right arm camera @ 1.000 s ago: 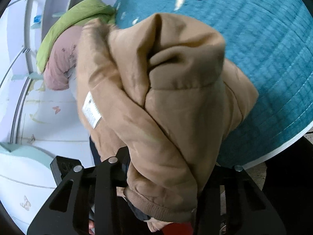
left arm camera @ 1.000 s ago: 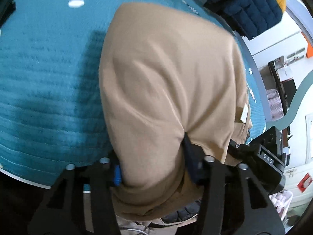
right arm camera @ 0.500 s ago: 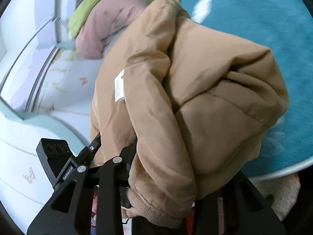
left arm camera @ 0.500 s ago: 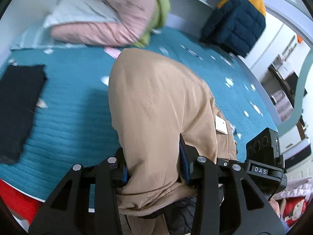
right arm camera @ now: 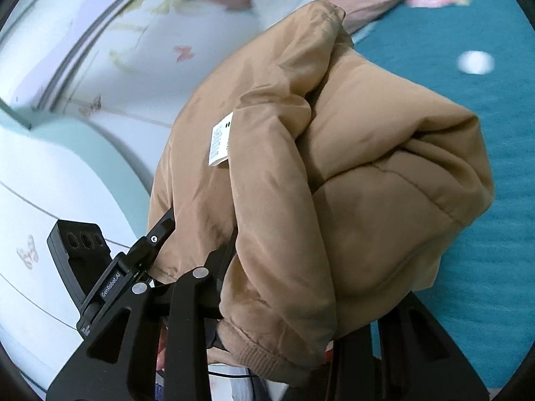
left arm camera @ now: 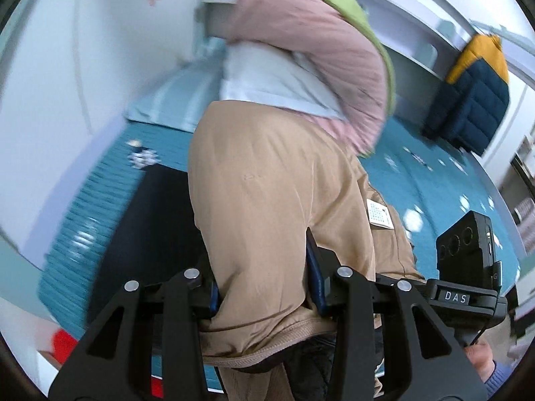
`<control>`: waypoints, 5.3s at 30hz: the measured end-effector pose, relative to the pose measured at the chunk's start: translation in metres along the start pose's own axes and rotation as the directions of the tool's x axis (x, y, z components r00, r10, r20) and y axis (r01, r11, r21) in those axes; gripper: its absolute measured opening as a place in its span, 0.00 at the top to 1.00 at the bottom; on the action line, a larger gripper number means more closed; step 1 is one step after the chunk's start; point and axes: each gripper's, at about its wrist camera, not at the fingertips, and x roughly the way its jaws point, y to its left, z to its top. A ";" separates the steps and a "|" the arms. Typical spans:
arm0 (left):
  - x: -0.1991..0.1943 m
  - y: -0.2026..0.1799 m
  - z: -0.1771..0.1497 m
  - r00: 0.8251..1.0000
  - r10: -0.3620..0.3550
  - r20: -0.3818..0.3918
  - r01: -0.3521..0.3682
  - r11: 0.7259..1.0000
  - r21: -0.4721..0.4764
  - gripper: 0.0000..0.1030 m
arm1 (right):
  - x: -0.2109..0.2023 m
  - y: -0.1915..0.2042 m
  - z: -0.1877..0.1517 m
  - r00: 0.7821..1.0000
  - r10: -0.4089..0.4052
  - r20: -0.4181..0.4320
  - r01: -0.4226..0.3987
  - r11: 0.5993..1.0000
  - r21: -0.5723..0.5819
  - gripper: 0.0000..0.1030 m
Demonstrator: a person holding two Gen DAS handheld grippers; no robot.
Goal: Fold large clothes
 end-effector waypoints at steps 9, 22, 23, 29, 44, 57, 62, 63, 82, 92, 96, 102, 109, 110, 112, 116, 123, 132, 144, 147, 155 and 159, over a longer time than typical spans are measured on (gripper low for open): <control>0.033 0.119 -0.004 0.992 0.104 -0.073 -0.107 0.993 -0.051 0.59 | 0.093 -0.001 -0.015 0.994 -0.077 -0.084 0.074 0.997 -0.033 0.64; 0.030 0.138 -0.045 0.971 0.226 -0.082 -0.234 0.965 -0.114 0.20 | 0.041 -0.043 -0.042 0.977 -0.211 0.022 0.211 0.978 0.000 0.39; 0.027 0.136 -0.048 0.969 0.232 -0.079 -0.240 0.964 -0.112 0.19 | 0.030 -0.047 -0.043 0.974 -0.223 0.043 0.223 0.975 0.007 0.39; 0.013 0.122 -0.077 0.949 0.301 -0.096 -0.309 0.948 -0.073 0.15 | 0.009 -0.068 -0.044 0.959 -0.278 0.057 0.276 0.960 0.047 0.30; -0.044 0.058 -0.080 0.936 0.346 -0.072 -0.351 0.932 -0.093 0.13 | -0.051 -0.007 -0.041 0.918 -0.376 0.124 0.390 0.913 -0.119 0.24; -0.139 -0.098 -0.091 0.939 0.337 0.065 -0.338 0.941 0.011 0.10 | -0.178 0.089 -0.107 0.850 -0.449 0.278 0.526 0.760 -0.381 0.19; -0.171 -0.154 -0.098 0.928 0.346 0.138 -0.358 0.930 0.078 0.10 | -0.218 0.111 -0.133 0.813 -0.452 0.367 0.579 0.696 -0.425 0.16; -0.177 -0.162 -0.098 0.931 0.332 0.148 -0.347 0.934 0.083 0.09 | -0.230 0.119 -0.139 0.797 -0.453 0.399 0.599 0.674 -0.432 0.15; -0.277 -0.254 -0.097 0.913 0.218 0.345 -0.261 0.962 0.084 0.05 | -0.334 0.197 -0.192 0.707 -0.352 0.614 0.684 0.562 -0.466 0.08; -0.311 -0.282 -0.102 0.890 0.153 0.431 -0.220 0.969 0.110 0.05 | -0.363 0.221 -0.213 0.623 -0.310 0.718 0.749 0.502 -0.432 0.08; -0.321 -0.289 -0.105 0.879 0.147 0.453 -0.221 0.968 0.115 0.05 | -0.370 0.225 -0.215 0.594 -0.298 0.747 0.767 0.490 -0.414 0.07; -0.332 -0.293 -0.106 0.863 0.132 0.488 -0.213 0.970 0.114 0.05 | -0.378 0.232 -0.221 0.568 -0.264 0.779 0.777 0.483 -0.403 0.07; -0.342 -0.296 -0.109 0.832 0.146 0.535 -0.234 0.967 0.101 0.05 | -0.383 0.236 -0.228 0.539 -0.236 0.808 0.792 0.469 -0.392 0.07; -0.342 -0.297 -0.110 0.831 0.143 0.538 -0.232 0.968 0.101 0.05 | -0.383 0.236 -0.228 0.539 -0.232 0.810 0.791 0.470 -0.392 0.07; -0.342 -0.295 -0.110 0.832 0.139 0.537 -0.227 0.969 0.100 0.05 | -0.383 0.236 -0.229 0.539 -0.232 0.810 0.790 0.472 -0.391 0.07; -0.344 -0.294 -0.111 0.829 0.137 0.542 -0.223 0.970 0.097 0.05 | -0.384 0.236 -0.229 0.537 -0.229 0.812 0.790 0.472 -0.390 0.07; -0.343 -0.292 -0.110 0.829 0.135 0.542 -0.222 0.970 0.097 0.05 | -0.384 0.236 -0.230 0.538 -0.229 0.812 0.790 0.473 -0.390 0.07; -0.344 -0.291 -0.111 0.828 0.146 0.542 -0.230 0.969 0.091 0.05 | -0.384 0.237 -0.228 0.544 -0.230 0.807 0.786 0.477 -0.394 0.07; -0.343 -0.291 -0.111 0.828 0.147 0.542 -0.232 0.969 0.090 0.05 | -0.382 0.237 -0.228 0.545 -0.232 0.806 0.785 0.478 -0.393 0.07; -0.343 -0.291 -0.111 0.828 0.146 0.542 -0.230 0.969 0.091 0.05 | -0.383 0.237 -0.228 0.546 -0.231 0.805 0.785 0.478 -0.394 0.07; -0.344 -0.291 -0.111 0.828 0.147 0.542 -0.231 0.969 0.090 0.05 | -0.383 0.237 -0.228 0.545 -0.231 0.806 0.784 0.479 -0.394 0.07; -0.343 -0.291 -0.112 0.830 0.145 0.539 -0.227 0.970 0.089 0.05 | -0.382 0.237 -0.228 0.547 -0.231 0.804 0.782 0.482 -0.394 0.07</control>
